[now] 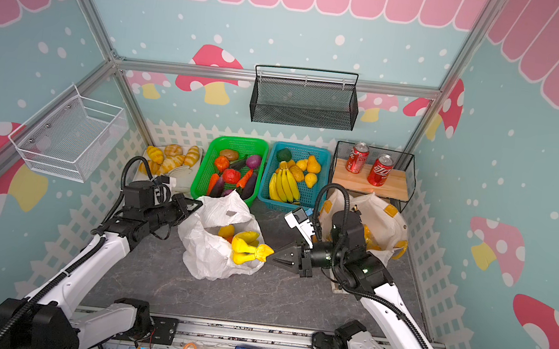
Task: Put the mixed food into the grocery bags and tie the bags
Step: 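Lift the bananas with the right gripper and carry them toward the white bag, then lower the bananas into the white bag and open the right gripper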
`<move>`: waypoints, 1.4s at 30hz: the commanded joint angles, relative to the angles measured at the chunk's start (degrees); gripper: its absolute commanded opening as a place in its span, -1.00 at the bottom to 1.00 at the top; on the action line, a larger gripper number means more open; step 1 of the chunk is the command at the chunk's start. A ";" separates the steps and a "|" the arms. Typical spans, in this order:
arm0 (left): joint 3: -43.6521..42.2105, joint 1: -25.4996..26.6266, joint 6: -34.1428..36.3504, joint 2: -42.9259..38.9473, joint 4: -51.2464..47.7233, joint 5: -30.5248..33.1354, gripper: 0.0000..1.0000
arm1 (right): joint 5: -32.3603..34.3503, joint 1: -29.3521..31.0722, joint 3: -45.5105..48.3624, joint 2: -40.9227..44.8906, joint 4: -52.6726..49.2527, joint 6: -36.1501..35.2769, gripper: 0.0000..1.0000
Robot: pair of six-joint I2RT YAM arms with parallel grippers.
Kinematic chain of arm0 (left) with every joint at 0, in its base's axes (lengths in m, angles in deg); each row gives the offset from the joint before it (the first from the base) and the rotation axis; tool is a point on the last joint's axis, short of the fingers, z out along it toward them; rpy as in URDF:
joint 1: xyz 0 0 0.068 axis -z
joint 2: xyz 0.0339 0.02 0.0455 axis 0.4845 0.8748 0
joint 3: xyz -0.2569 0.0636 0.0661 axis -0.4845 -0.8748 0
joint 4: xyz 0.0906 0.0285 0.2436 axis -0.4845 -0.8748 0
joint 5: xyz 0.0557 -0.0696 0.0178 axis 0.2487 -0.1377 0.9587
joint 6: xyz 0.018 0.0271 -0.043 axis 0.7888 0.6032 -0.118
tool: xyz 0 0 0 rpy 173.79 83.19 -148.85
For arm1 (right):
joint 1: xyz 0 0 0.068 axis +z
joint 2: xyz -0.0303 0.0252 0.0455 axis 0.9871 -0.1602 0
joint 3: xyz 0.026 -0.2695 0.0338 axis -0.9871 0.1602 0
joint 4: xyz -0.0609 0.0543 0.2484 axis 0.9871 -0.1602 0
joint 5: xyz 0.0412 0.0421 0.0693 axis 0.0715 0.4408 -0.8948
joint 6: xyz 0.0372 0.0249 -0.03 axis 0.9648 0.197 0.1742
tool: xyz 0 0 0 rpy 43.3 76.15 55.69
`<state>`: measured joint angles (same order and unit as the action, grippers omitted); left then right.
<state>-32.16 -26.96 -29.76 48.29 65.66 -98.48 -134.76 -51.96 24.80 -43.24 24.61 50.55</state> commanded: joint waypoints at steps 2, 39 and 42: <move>1.87 0.52 1.51 -0.38 -0.87 -0.01 -1.00 | -1.10 1.10 3.00 -1.86 16.32 8.27 -1.00; 5.76 3.51 -0.53 -1.39 0.31 -3.91 -1.00 | 38.03 12.35 -5.61 -29.71 20.92 -9.78 -0.10; 6.21 3.08 -0.57 -0.92 0.12 -3.61 -1.00 | 40.86 12.14 -5.73 -25.12 14.52 -19.45 -0.08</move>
<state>-28.27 -23.52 -30.39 46.93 65.11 -102.55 -98.09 -39.55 20.86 -72.48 47.14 43.25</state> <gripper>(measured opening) 0.047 0.459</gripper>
